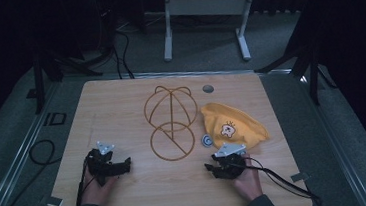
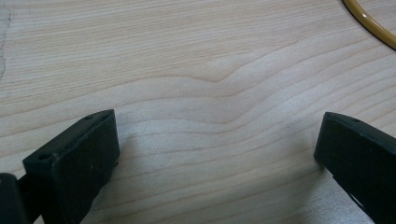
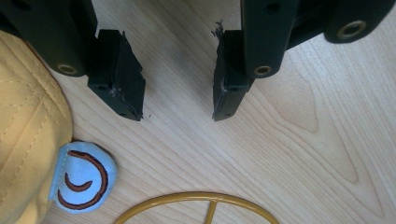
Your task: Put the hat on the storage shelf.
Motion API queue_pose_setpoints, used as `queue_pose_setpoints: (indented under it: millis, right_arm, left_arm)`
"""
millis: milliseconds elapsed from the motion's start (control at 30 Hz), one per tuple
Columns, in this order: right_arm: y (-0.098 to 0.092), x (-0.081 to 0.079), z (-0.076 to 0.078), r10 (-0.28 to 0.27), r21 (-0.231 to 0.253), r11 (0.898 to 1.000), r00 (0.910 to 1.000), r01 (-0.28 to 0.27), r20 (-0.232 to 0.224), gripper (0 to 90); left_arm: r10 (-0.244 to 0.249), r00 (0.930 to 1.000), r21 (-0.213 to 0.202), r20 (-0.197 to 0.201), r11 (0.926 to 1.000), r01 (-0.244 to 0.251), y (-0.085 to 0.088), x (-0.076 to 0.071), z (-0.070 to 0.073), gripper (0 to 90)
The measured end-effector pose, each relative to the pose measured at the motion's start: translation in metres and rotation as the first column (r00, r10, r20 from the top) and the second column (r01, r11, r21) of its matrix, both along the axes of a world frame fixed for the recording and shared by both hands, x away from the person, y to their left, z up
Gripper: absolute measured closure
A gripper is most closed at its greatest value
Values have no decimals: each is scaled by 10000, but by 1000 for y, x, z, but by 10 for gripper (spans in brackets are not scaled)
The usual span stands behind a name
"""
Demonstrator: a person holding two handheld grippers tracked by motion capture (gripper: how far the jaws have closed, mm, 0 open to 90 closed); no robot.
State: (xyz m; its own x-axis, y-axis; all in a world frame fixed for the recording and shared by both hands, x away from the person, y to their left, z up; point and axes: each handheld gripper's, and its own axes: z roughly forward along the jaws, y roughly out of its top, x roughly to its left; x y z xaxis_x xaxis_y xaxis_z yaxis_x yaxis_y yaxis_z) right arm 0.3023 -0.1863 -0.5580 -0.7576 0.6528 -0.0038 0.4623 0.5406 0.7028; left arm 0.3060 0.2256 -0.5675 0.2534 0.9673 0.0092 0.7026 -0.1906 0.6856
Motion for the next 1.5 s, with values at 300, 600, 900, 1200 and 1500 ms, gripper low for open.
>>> queue_pose_setpoints:
  millis: [300, 600, 900, 1200, 1500]
  right_arm:
    - [-3, -1, 3, 216, -291, 9993, 9997, -218, -65, 577]
    - [-24, -4, 21, -221, -1773, 9834, 9958, 375, 886, 900]
    - [-82, -5, 33, -1669, -1592, 9702, 9802, 1825, 1064, 900]
    - [-92, 2, 12, -2292, -2466, 9390, 9708, 2398, 711, 900]
    - [-70, -5, 19, -679, -1834, 9791, 9913, 880, 1128, 769]
  left_arm:
    - [-4, 10000, -14, 8, 10000, 4, 0, 0, 0, 2]
    - [14, 10000, -35, 27, 10000, -14, 0, 0, 0, 2]
    - [-2, 10000, -19, 11, 10000, 2, 0, 0, 0, 2]
    - [13, 10000, -47, 28, 10000, -12, 0, 0, 0, 2]
    - [12, 10000, -48, 28, 10000, -12, 0, 0, 0, 2]
